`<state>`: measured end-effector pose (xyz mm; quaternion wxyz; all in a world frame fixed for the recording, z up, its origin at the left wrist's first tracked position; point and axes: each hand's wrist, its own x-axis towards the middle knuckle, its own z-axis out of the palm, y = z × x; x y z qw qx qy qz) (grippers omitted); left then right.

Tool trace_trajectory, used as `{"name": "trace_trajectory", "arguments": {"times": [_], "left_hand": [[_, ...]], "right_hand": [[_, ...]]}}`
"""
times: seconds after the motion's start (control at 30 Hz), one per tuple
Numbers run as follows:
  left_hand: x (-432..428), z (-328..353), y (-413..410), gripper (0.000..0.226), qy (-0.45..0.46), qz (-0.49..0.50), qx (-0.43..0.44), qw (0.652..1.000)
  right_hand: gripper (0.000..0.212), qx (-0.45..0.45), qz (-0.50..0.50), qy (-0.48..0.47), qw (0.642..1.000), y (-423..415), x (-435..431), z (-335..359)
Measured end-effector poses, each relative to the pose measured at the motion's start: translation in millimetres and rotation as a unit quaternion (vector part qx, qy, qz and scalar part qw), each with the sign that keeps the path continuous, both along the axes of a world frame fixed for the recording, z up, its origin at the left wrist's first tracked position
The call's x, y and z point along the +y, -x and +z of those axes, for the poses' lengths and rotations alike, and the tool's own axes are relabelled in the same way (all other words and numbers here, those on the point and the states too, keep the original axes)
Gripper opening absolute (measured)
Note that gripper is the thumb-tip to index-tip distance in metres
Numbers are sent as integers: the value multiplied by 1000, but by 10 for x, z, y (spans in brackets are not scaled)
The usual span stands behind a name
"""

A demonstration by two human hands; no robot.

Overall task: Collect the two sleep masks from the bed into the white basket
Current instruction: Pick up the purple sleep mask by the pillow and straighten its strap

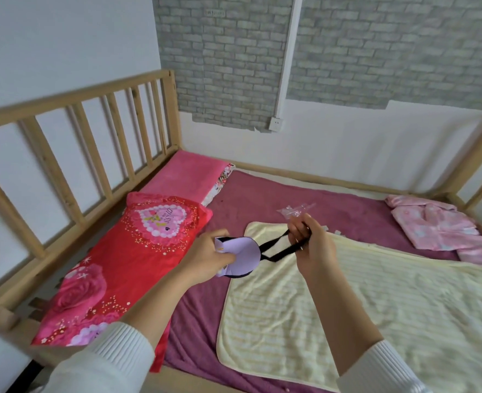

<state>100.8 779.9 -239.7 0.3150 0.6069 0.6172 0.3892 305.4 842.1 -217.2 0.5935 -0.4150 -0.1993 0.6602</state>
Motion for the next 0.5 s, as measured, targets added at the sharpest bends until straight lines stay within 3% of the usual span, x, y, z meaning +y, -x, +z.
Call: {"name": "trace_trajectory", "arguments": {"times": [0.07,0.13,0.17,0.2,0.23,0.27,0.3,0.33,0.37,0.43,0.5], "left_hand": [[-11,-22,42,21,3,-5,4,1000],[-22,-28,115,20,13,-1,-4,1000],[-23,-25,164,24,15,2,-11,1000],[-20,-17,215,27,15,4,-17,1000],[-14,-2,260,25,14,3,-23,1000],[-11,23,290,20,11,-1,-26,1000],[-6,50,310,15,8,-7,-25,1000],[-2,84,315,13,4,-16,-24,1000],[4,115,313,12,4,-25,-29,999],[29,175,317,16,5,-31,-53,998],[75,218,356,18,-3,-13,-79,997]], "right_hand": [[10,53,28,-32,998,26,33,-1],[16,33,61,-66,995,49,78,39],[20,-59,78,-93,991,59,105,53],[21,-218,91,-136,962,63,137,53],[21,-406,100,-186,889,63,166,46],[20,-571,107,-230,781,68,182,40],[21,-688,111,-259,669,72,193,30],[25,-759,118,-267,582,72,196,27],[29,-796,129,-264,529,65,203,18],[28,-830,184,-236,471,56,202,19],[26,-799,304,-220,469,53,195,37]]}}
